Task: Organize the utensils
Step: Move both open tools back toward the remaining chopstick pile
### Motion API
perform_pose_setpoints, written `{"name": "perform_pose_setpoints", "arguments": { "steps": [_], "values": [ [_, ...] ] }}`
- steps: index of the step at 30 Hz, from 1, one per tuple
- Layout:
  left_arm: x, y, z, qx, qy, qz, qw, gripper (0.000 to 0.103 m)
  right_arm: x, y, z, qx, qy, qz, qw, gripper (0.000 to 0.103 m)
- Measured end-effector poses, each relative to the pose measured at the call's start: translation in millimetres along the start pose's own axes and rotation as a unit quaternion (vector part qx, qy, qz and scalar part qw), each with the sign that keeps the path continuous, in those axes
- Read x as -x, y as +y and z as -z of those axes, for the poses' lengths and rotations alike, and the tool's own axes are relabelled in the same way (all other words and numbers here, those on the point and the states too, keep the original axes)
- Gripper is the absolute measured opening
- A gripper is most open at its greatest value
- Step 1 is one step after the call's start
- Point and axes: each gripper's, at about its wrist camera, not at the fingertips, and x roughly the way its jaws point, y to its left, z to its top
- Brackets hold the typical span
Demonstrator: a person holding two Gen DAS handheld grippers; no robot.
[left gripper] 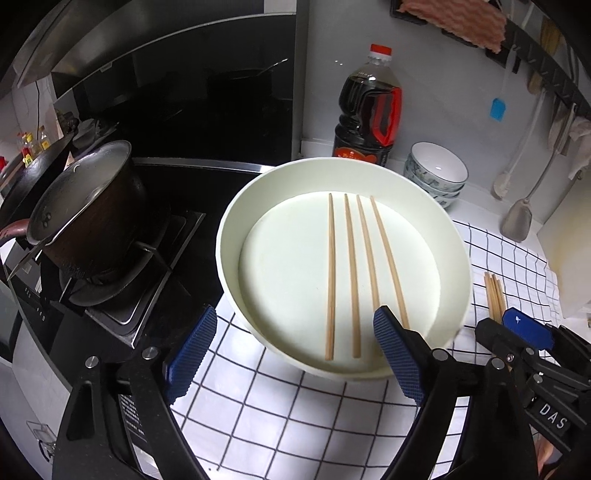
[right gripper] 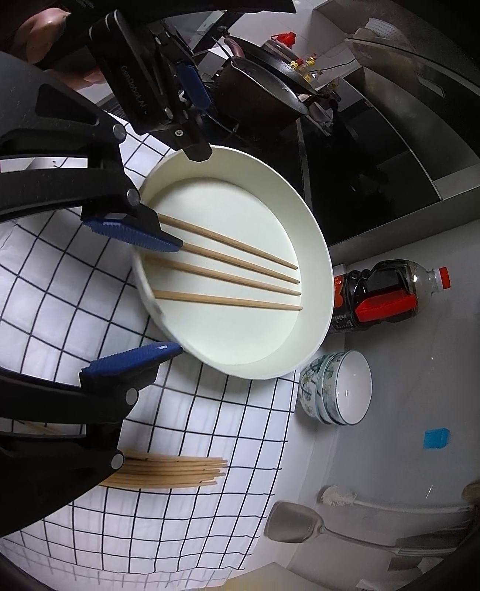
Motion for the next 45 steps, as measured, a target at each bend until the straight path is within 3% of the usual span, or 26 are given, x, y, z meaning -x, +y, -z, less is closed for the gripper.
{"name": "perform_pose_setpoints", "arguments": {
  "steps": [16, 28, 37, 45],
  "values": [
    [16, -34, 25, -0.021, 0.008, 0.013, 0.9997, 0.088, 40, -29, 35, -0.001, -0.017, 0.025, 1.0, 0.055],
    [14, -93, 38, -0.068, 0.017, 0.046, 0.9965, 0.09, 62, -97, 62, -0.06, -0.022, 0.073, 0.995, 0.056],
    [4, -144, 51, -0.097, 0.031, 0.091, 0.9907, 0.09, 62, -143, 88, -0.093, -0.014, 0.109, 0.99, 0.056],
    [-16, -179, 68, -0.124, 0.044, 0.102, 0.986, 0.091, 44, -176, 104, -0.114, 0.003, 0.122, 0.986, 0.056]
  ]
}}
